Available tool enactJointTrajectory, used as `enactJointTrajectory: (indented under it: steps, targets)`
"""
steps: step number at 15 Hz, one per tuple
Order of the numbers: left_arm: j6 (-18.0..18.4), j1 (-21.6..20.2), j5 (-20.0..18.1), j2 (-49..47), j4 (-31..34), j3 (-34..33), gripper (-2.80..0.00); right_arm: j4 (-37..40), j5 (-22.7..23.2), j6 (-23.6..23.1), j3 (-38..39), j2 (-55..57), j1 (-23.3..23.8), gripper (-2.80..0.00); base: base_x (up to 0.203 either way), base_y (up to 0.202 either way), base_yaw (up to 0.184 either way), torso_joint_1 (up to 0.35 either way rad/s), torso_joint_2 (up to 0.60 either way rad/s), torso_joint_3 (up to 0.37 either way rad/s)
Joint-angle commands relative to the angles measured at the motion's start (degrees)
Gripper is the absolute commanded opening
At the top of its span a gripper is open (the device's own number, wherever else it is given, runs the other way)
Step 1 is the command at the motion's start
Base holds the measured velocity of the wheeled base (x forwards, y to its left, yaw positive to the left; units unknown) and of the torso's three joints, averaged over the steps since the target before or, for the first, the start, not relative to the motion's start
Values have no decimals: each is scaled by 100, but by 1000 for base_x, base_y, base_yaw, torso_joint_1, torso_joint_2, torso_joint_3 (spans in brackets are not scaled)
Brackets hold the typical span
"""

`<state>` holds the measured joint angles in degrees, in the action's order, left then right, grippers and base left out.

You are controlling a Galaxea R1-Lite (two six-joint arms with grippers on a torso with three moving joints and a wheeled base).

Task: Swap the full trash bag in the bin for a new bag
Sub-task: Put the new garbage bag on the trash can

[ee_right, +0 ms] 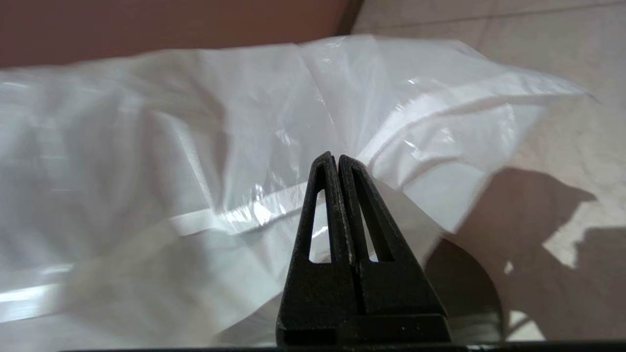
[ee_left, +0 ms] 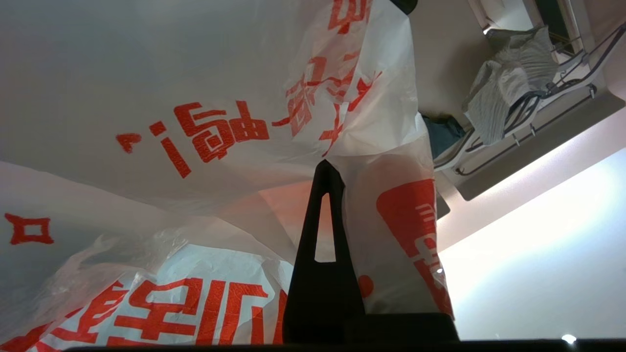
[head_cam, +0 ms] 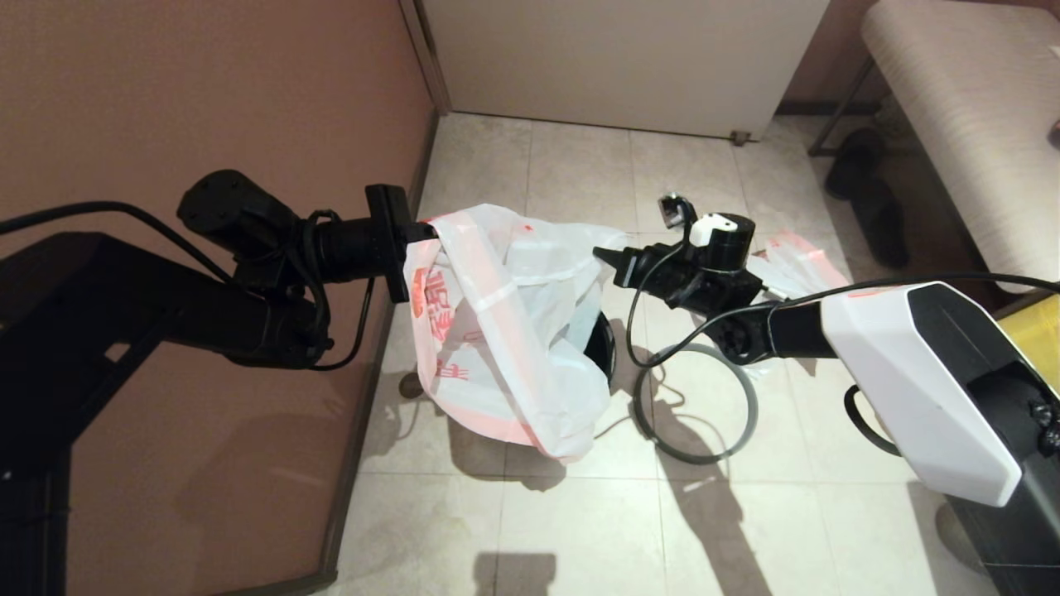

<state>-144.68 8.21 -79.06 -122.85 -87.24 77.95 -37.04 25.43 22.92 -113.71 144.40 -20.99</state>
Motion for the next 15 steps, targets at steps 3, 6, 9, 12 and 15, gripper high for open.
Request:
enactJointTrajectory:
  steps: [3, 6, 9, 12, 15]
  targets:
    - [-78, 120, -47, 209, -155, -113, -280, 72, 139, -7, -72, 397, 60, -280, 0, 0, 0, 0, 0, 0]
    - [-81, 172, -45, 209, -162, -131, -280, 306, 377, -7, -63, 370, -360, -280, 0, 0, 0, 0, 0, 0]
    - [-213, 251, -31, 229, -171, -147, -280, 614, 506, 21, -63, 365, -872, -280, 0, 0, 0, 0, 0, 0]
    - [-245, 216, -13, 209, -272, -131, -280, 1121, 630, 654, 49, 374, -1087, -280, 0, 0, 0, 0, 0, 0]
    - [-224, 89, 12, 13, -272, -81, -280, 1812, 471, 673, 129, 411, -1109, -280, 0, 0, 0, 0, 0, 0]
